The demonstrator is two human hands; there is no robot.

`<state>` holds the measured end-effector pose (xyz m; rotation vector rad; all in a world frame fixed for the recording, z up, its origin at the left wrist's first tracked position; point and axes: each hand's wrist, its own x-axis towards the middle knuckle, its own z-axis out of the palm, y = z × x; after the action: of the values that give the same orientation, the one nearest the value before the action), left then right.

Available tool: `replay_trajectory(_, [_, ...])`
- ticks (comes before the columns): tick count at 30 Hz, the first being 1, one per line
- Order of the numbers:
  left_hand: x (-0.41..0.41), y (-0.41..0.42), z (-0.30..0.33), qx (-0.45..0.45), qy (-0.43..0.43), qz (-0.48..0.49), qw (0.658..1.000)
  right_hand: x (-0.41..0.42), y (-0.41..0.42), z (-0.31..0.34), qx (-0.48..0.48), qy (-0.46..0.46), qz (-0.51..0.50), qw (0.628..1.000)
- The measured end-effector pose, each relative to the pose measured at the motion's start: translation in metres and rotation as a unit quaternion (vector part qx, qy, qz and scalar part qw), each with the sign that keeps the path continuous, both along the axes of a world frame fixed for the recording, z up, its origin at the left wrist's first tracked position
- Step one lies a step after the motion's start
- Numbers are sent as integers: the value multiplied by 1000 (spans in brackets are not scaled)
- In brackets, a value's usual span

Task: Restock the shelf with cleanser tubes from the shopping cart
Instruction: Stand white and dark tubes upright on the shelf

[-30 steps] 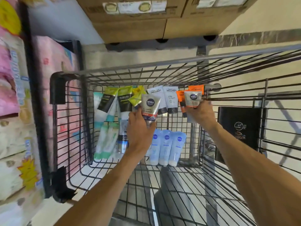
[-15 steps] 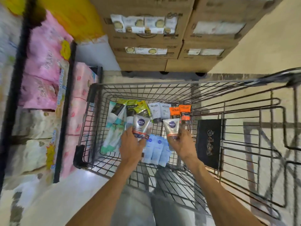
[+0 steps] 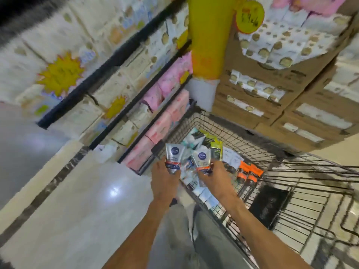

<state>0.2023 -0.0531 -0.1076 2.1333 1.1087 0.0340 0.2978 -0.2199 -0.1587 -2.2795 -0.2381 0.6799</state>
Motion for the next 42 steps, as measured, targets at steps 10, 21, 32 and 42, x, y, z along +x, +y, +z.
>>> replay_trajectory(10, [-201,46,28,37,-22,247,968,-97,120,22,58,-32,263,962])
replay_trajectory(21, [-496,28,53,98,-55,489,865,-385,221,92,128,0,497,858])
replay_trajectory(32, [-746,-1,90,132,-45,676,723,-677,264,165,181,36,672,717])
replay_trajectory(42, [-924,79,102,178,-15,725,665,-876,367,182,222,64,716,659])
